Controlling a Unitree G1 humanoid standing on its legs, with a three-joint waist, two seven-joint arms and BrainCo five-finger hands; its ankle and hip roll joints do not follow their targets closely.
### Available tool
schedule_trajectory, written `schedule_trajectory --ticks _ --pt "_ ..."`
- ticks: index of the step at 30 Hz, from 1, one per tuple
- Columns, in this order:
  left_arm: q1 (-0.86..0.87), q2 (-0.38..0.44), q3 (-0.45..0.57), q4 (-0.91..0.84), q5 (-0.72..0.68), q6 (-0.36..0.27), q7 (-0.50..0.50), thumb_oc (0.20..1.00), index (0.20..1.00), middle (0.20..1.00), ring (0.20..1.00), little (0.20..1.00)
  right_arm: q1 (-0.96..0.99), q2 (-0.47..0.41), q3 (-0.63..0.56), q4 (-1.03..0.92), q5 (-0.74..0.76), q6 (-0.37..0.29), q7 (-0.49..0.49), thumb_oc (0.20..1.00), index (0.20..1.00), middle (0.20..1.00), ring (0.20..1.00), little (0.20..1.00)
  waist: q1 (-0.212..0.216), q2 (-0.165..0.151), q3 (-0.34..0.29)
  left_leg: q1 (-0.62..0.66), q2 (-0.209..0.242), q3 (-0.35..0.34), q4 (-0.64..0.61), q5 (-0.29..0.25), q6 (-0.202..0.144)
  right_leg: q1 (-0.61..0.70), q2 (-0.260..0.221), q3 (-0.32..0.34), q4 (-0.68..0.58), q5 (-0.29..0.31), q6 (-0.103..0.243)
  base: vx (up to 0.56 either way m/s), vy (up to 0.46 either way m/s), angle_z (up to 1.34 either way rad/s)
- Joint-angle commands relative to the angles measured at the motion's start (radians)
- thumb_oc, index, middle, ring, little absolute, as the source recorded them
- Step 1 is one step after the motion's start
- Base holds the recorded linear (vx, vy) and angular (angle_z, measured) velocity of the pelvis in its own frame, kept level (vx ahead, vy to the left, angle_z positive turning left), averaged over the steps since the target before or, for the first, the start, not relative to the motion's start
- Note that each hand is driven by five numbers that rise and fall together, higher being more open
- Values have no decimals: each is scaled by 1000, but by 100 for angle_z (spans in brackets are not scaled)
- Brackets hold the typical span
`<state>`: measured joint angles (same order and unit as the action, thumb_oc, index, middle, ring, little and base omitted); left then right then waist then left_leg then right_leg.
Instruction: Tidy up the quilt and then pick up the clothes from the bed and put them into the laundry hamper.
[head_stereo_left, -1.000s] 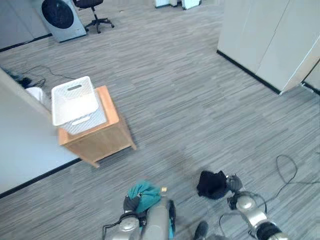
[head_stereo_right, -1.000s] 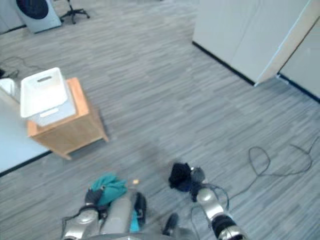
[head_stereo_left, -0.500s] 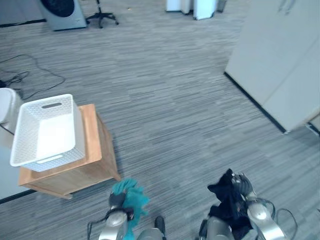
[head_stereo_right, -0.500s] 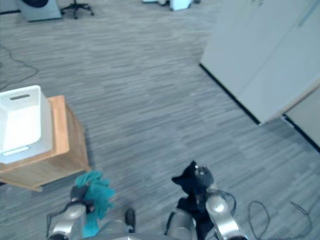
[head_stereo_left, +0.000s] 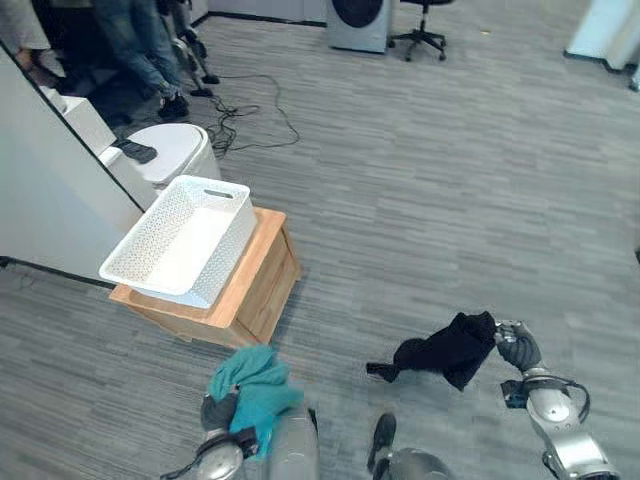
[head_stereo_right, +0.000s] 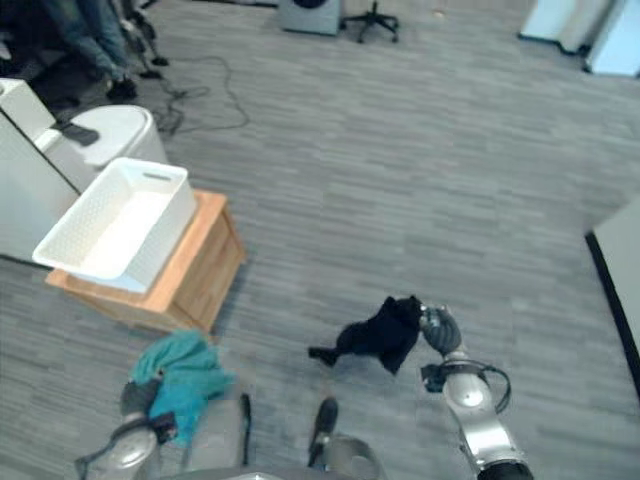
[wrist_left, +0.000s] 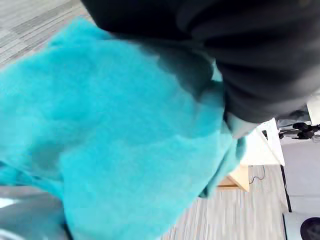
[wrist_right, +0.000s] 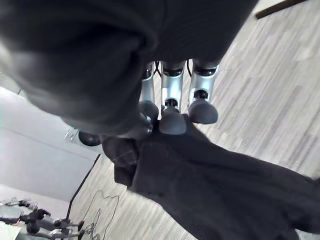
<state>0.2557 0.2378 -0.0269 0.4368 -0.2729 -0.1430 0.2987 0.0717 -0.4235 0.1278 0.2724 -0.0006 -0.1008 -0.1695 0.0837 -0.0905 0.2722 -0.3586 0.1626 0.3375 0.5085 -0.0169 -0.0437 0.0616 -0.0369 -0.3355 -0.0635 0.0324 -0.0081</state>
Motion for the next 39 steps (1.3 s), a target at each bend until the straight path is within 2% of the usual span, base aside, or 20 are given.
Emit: schedule_trajectory --ticks 1,3,4,7,8,9,10,12,15,17,19,20,24,27,28,29,30,34,37,39 --pt "-68 53 19 -142 14 -62 -9 200 200 200 200 200 -57 -59 -19 -68 -52 -38 -10 200 200 200 200 200 -14 34 -7 201 13 51 -324 20 -57 158 -77 -19 -24 -174 102 451 39 59" --pt "-76 58 23 -157 12 -65 0 200 200 200 200 200 -74 -59 -23 -51 -57 -38 -32 200 200 200 200 200 -15 42 -15 194 53 131 -431 94 -68 202 -77 -78 -24 -197 107 318 56 76" --pt "-75 59 23 -159 11 -64 0 200 200 200 200 200 -75 -59 -23 -49 -57 -38 -33 200 200 200 200 200 -19 41 -13 200 48 126 -442 99 -71 207 -77 -81 -24 -201 107 589 131 58" --pt "-51 63 38 -173 8 -57 -9 200 200 200 200 200 -73 -38 -24 -56 -71 -37 -29 200 200 200 200 200 -10 28 -41 268 -8 78 -501 80 -29 241 -115 -120 90 -187 135 441 128 56" --pt "-59 71 35 -172 16 -49 -13 200 200 200 200 200 -68 -25 -32 -60 -74 -39 -31 200 200 200 200 200 -11 22 -44 297 -33 74 -508 57 -4 216 -149 -124 221 -145 150 322 180 77" --pt "-65 81 33 -155 27 -41 -11 200 200 200 200 200 -71 -14 -36 -63 -78 -34 -37 200 200 200 200 200 -21 19 -41 344 -66 61 -537 35 18 160 -197 -112 352 -101 167 552 329 74" --pt "-87 105 32 -133 44 -43 7 200 200 200 200 200 -96 -4 -27 -70 -80 -35 -46 200 200 200 200 200 -54 11 -19 414 -106 29 -594 4 57 27 -252 -11 588 18 196 478 294 62" --pt "-101 123 31 -140 50 -45 16 200 200 200 200 200 -115 -5 -24 -95 -72 -43 -48 200 200 200 200 200 -76 21 1 440 -91 -9 -596 -22 62 -108 -201 101 686 -32 184 340 85 66" --pt "-117 138 30 -147 46 -47 6 200 200 200 200 200 -130 -15 -24 -115 -44 -48 -43 200 200 200 200 200 -97 23 14 440 -71 -55 -596 -6 35 -148 -136 119 446 -95 147 299 -164 138" --pt "-126 149 30 -147 51 -47 -3 200 200 200 200 200 -120 -23 -36 -129 -20 -53 -37 200 200 200 200 200 -125 4 6 454 -74 -104 -596 -27 10 -140 -91 186 151 -69 143 466 -249 103" --pt "-135 146 35 -130 48 -32 2 200 200 200 200 200 -104 -23 -50 -129 -16 -42 -43 200 200 200 200 200 -146 -6 -4 472 -85 -165 -596 -53 -1 -134 -56 282 16 -26 142 466 -236 113" --pt "-134 145 40 -134 58 -39 -6 200 200 200 200 200 -99 -21 -58 -137 -15 -47 -45 200 200 200 200 200 -142 -9 -7 475 -82 -173 -596 -48 -4 -127 -65 270 7 -8 158 346 -204 190" --pt "-133 116 31 -111 47 -51 -19 200 200 200 200 200 -103 -28 -38 -160 -22 -61 -30 200 200 200 200 200 -145 -2 -25 492 -99 -184 -525 -79 -20 -59 -73 233 -24 -10 127 333 -153 106" --pt "-145 96 10 -118 14 -55 -26 200 200 200 200 200 -127 -59 -41 -149 -26 -56 -39 200 200 200 200 200 -147 -14 11 372 -44 -65 -337 -48 -61 -11 -109 136 -24 -48 116 115 -99 62" --pt "-146 96 11 -118 13 -55 -26 200 200 200 200 200 -129 -59 -41 -148 -25 -57 -39 200 200 200 200 200 -148 -12 10 365 -41 -67 -326 -52 -61 -13 -107 135 -24 -48 116 211 32 102" --pt "-133 97 7 -123 13 -44 -48 200 200 200 200 200 -147 -72 -38 -145 -30 -46 -36 200 200 200 200 200 -143 7 5 357 -9 11 -392 -36 -60 8 -103 101 -24 -70 127 192 64 97" --pt "-125 96 14 -130 19 -41 -50 200 200 200 200 200 -156 -80 -35 -146 -33 -40 -36 200 200 200 200 200 -134 11 7 351 -15 22 -437 3 -52 8 -102 102 -24 -59 126 274 93 53" --pt "-92 97 18 -164 31 -43 -63 200 200 200 200 200 -183 -111 -36 -169 -37 -44 -31 200 200 200 200 200 -114 28 -2 325 8 -17 -542 84 -66 29 -96 88 -24 -84 129 144 88 -15" --pt "-82 109 15 -184 31 -44 -70 200 200 200 200 200 -198 -143 -54 -190 -33 -51 -34 200 200 200 200 200 -119 28 -6 350 30 8 -549 78 -77 59 -105 73 -24 -107 133 193 173 -8" --pt "-74 132 13 -201 39 -33 -92 200 200 200 200 200 -210 -177 -88 -253 -45 -52 -31 200 200 200 200 200 -127 26 -30 393 24 31 -588 78 -58 96 -118 47 -18 -76 139 183 240 27"
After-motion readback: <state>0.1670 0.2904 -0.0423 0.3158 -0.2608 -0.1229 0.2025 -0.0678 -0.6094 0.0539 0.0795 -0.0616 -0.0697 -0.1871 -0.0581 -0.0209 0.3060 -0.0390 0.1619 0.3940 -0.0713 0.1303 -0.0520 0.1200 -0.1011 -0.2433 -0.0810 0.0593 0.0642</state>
